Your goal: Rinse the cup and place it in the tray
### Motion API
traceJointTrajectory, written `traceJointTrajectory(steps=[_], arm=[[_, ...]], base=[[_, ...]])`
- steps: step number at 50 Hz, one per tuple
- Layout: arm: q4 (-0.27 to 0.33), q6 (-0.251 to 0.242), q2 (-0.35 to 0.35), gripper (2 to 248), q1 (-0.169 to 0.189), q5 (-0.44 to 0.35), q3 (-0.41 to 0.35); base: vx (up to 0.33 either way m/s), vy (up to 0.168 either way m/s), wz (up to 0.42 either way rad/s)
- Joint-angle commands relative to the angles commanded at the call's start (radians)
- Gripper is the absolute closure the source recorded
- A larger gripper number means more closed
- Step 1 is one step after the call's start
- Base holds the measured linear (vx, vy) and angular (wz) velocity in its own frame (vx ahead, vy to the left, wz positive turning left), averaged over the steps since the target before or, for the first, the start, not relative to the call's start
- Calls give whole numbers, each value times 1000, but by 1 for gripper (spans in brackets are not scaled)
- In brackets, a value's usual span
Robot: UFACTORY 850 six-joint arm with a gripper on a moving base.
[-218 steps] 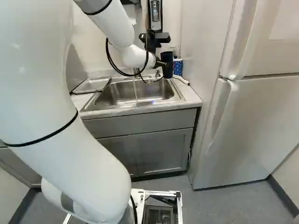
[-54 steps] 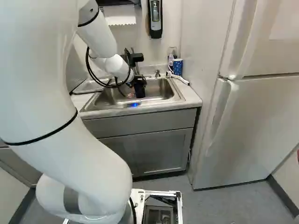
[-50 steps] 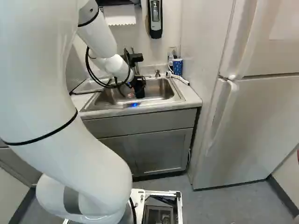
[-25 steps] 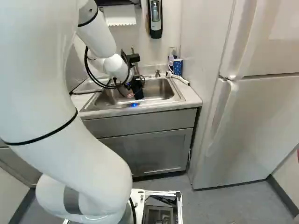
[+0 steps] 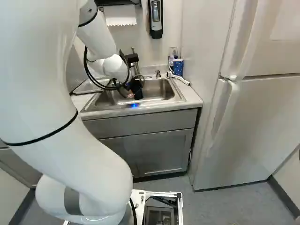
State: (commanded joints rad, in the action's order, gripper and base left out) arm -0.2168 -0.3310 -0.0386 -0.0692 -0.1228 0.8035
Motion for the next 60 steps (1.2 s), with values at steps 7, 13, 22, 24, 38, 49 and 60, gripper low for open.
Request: traceJointTrajectory(steps=[7,13,22,24,38,49,60], arm=[[26,72,0,129,-3,0,0],[49,135,-1,129,-5,0,1],[82,219,-1,129,-9,0,1],[89,219,-1,129,-9,0,1],[135,219,-1,129,-12,0,1],[136,219,-1,129,-12,0,1],[136,219,-1,129,-12,0,1]], base=[[0,0,0],[0,0,0],[0,0,0],[0,0,0],[0,0,0],[0,0,0],[0,0,0]])
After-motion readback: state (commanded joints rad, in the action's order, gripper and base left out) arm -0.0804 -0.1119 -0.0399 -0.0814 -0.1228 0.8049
